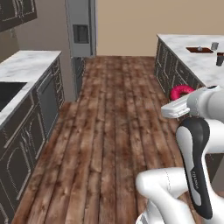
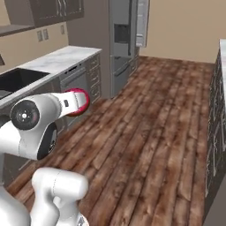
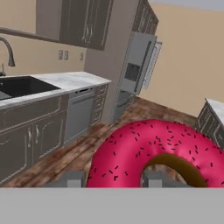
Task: Take the donuts from the fridge and place them on the empty tray on the dining counter.
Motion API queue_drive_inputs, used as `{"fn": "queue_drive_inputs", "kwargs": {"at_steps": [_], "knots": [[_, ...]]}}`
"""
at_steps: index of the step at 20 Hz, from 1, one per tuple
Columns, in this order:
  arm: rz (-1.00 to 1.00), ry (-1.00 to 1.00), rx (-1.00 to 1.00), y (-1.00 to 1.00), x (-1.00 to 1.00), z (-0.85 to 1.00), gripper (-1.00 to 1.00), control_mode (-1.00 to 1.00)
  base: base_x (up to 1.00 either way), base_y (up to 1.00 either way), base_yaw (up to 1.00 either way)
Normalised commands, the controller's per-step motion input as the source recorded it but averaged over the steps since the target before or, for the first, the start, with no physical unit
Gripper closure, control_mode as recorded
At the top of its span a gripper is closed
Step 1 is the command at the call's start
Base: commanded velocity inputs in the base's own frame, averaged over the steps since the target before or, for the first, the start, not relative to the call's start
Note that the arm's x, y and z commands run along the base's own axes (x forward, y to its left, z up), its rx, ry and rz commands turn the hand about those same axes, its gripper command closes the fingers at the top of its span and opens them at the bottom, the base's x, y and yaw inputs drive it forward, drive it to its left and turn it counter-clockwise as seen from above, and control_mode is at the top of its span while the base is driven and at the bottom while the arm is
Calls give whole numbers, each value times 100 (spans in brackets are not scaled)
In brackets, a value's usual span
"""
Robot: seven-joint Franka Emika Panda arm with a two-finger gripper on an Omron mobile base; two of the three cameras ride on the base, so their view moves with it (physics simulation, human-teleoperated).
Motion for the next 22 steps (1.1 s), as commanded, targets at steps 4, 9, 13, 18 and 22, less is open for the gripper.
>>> {"fn": "queue_drive_inputs", "kwargs": {"at_steps": [4,9,13,18,22], "knots": [[0,0,0,0,0,0,100,100,4,-64,-5],[0,0,0,0,0,0,100,100,24,-100,0],[0,0,0,0,0,0,100,100,0,-100,0],[0,0,0,0,0,0,100,100,-7,-100,0],[0,0,0,0,0,0,100,100,-1,-100,0]]}}
